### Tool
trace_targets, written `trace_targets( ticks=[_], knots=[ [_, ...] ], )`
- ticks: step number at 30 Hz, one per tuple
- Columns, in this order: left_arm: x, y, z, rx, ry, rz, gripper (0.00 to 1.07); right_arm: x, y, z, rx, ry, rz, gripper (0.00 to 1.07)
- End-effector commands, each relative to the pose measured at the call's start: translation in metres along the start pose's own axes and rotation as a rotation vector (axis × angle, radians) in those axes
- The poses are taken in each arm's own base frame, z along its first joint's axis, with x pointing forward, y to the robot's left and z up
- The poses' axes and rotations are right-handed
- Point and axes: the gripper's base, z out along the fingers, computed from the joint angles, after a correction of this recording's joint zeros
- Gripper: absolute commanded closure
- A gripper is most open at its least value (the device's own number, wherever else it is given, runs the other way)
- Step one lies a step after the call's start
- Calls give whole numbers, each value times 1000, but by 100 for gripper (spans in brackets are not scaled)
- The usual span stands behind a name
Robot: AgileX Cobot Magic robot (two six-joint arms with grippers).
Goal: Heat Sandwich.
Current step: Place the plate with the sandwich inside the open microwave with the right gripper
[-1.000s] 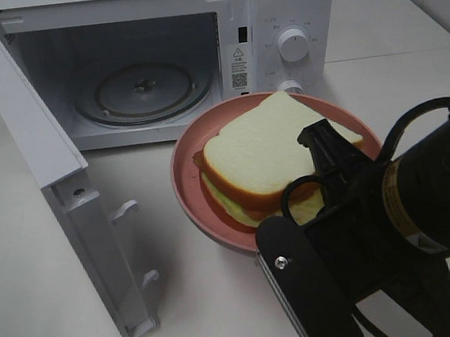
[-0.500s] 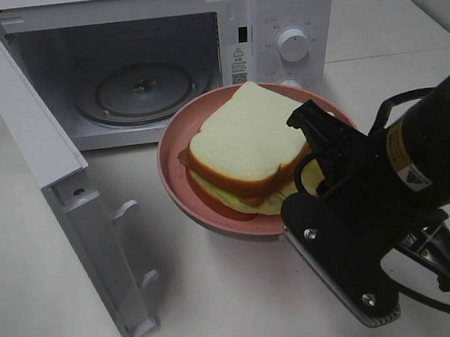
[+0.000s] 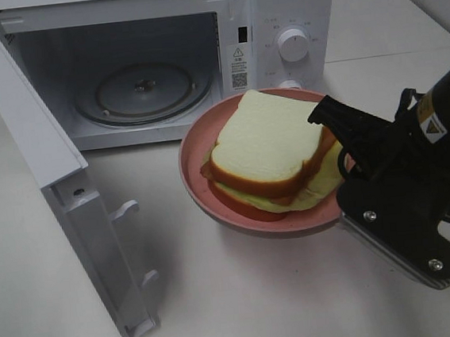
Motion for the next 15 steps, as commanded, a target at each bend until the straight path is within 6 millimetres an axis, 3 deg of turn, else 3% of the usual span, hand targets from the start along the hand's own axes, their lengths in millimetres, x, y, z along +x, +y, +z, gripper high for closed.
trace_targets(
  ticks=[1, 15],
  knots=[
    [1, -1, -2, 13, -19, 1, 10, 8, -3, -1, 55, -32, -15, 107],
    [1, -1, -2, 13, -19, 1, 10, 16, -3, 0, 96, -76, 30, 107]
  ],
)
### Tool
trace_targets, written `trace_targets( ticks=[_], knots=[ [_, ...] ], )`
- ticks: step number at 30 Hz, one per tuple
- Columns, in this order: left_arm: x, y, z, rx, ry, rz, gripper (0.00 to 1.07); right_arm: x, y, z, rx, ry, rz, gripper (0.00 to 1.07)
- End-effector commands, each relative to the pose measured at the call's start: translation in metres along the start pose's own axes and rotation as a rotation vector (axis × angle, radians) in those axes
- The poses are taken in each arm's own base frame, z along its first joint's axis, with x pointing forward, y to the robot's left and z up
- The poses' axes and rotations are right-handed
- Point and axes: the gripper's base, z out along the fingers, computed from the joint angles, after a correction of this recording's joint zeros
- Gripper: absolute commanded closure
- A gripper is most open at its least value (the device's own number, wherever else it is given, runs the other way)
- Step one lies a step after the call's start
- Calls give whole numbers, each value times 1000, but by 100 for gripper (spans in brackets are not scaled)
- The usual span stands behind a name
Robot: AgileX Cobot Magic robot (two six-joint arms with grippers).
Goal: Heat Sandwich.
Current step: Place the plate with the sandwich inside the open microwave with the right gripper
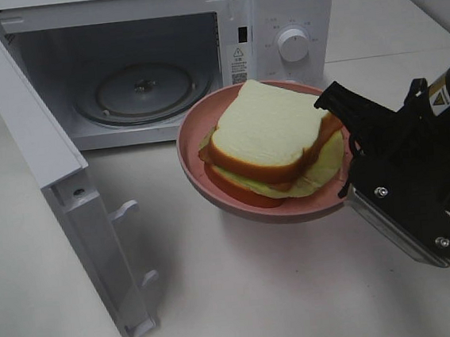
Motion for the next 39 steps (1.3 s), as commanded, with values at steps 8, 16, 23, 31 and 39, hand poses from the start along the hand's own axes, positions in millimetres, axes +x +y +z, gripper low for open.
trace_targets(
  ticks=[8, 16, 23, 31, 39],
  knots=[
    [1, -1, -2, 13, -19, 1, 10, 0, -8, 17, 30, 4, -17, 107],
    [1, -1, -2, 13, -19, 1, 10, -12, -18, 31, 28, -8, -87, 107],
    [1, -1, -2, 13, -19, 1, 10, -14, -43, 45, 24, -22, -100, 107],
    [1, -1, -2, 13, -19, 1, 10, -18, -68, 57, 32, -32, -124, 107],
    [1, -1, -2, 13, -19, 1, 10, -22, -91, 71, 26, -42, -141, 107]
  ],
)
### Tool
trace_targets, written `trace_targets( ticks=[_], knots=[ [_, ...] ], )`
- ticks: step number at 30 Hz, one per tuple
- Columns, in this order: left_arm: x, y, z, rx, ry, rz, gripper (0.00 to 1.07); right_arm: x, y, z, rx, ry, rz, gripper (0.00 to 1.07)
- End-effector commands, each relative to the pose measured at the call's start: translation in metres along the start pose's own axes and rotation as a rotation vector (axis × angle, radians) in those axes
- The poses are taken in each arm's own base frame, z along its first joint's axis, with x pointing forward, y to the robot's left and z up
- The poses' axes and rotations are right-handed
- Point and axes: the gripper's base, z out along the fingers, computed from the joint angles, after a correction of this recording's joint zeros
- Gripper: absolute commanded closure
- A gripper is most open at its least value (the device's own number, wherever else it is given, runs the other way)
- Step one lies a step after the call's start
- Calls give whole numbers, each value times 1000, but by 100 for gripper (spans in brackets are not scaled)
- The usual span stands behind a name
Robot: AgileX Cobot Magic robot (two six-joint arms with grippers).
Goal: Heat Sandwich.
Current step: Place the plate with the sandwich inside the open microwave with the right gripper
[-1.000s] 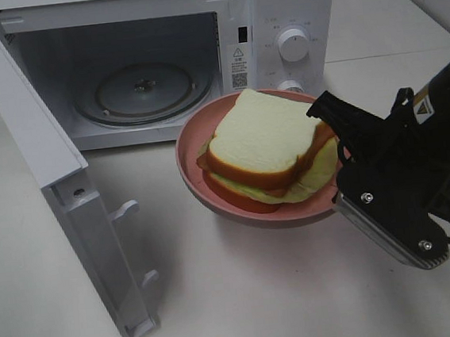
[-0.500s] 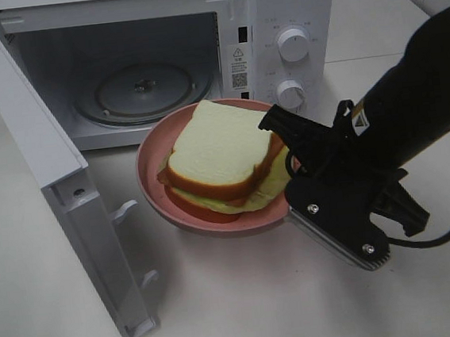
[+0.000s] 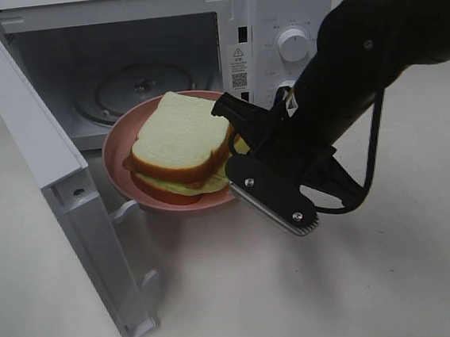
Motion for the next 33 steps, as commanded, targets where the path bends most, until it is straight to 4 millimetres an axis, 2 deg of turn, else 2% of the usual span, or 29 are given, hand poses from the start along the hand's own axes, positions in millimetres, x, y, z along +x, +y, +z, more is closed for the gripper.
trace_targets(
  ticks=[1, 12, 19, 33],
  knots=[
    [1, -1, -2, 13, -19, 1, 10, -4, -17, 2, 35, -5, -21, 107],
    [1, -1, -2, 13, -19, 1, 10, 2, -54, 11, 73, -1, 29, 107],
    [1, -1, -2, 13, -19, 1, 10, 4, -63, 19, 68, -1, 34, 107],
    [1, -1, -2, 13, -19, 1, 10, 14, -95, 30, 115, 34, 78, 107]
  ],
)
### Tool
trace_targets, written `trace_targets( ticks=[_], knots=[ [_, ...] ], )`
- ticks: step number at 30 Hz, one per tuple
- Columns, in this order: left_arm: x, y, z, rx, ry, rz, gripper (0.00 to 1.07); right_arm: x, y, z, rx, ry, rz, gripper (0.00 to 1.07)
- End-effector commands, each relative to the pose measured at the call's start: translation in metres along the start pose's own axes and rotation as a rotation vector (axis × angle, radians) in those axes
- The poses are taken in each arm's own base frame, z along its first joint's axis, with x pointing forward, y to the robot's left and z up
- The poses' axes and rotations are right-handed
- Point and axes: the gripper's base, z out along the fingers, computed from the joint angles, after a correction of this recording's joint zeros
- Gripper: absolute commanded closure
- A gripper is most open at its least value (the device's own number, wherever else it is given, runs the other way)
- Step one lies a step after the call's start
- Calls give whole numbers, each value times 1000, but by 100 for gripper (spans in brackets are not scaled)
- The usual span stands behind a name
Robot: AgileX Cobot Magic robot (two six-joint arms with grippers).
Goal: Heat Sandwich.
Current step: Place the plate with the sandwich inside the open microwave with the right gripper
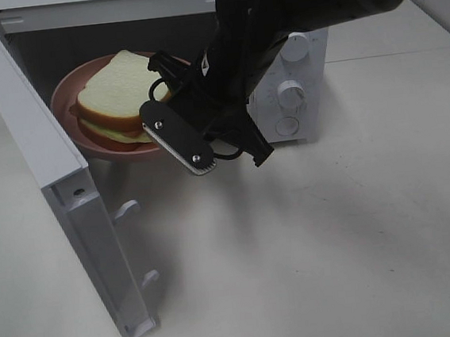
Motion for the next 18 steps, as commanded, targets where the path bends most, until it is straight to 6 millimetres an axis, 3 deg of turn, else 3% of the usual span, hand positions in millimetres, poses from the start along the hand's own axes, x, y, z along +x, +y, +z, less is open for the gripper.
trace_targets(
  ticks=[1, 18],
  knots=[
    [1, -1, -2, 13, -19, 1, 10, 3, -12, 4, 33, 15, 21, 107],
    [1, -1, -2, 13, -19, 1, 10, 12, -44, 33, 13, 71, 145, 107]
  ],
)
